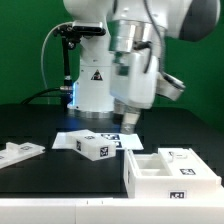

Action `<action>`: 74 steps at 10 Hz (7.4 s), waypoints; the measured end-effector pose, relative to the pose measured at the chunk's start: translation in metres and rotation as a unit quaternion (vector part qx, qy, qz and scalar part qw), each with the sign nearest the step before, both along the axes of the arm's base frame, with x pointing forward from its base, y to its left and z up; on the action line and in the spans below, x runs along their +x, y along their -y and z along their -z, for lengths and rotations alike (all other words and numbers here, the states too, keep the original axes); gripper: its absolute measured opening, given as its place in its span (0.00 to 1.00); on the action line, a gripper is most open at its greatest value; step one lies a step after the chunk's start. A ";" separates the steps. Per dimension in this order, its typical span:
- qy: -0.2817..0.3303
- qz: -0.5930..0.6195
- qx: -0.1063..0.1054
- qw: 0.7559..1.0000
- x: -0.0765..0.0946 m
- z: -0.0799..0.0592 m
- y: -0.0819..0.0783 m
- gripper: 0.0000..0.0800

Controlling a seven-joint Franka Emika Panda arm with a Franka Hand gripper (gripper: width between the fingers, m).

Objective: Assemble cabinet

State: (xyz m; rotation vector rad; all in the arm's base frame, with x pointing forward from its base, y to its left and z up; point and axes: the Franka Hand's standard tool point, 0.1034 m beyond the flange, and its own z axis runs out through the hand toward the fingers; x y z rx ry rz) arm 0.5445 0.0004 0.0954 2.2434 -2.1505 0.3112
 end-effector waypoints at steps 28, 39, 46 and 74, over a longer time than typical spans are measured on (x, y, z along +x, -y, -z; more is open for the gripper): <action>-0.126 -0.746 -0.043 0.652 -0.052 0.028 0.139 1.00; -0.149 -0.851 -0.028 0.503 -0.093 0.038 0.183 1.00; -0.166 -0.863 -0.011 0.477 -0.129 0.073 0.208 1.00; -0.101 -0.359 0.037 0.927 -0.095 0.032 0.100 0.08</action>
Offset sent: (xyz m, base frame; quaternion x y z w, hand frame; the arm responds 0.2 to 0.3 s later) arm 0.0000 0.0000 0.0000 0.0000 0.0000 0.0000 1.0000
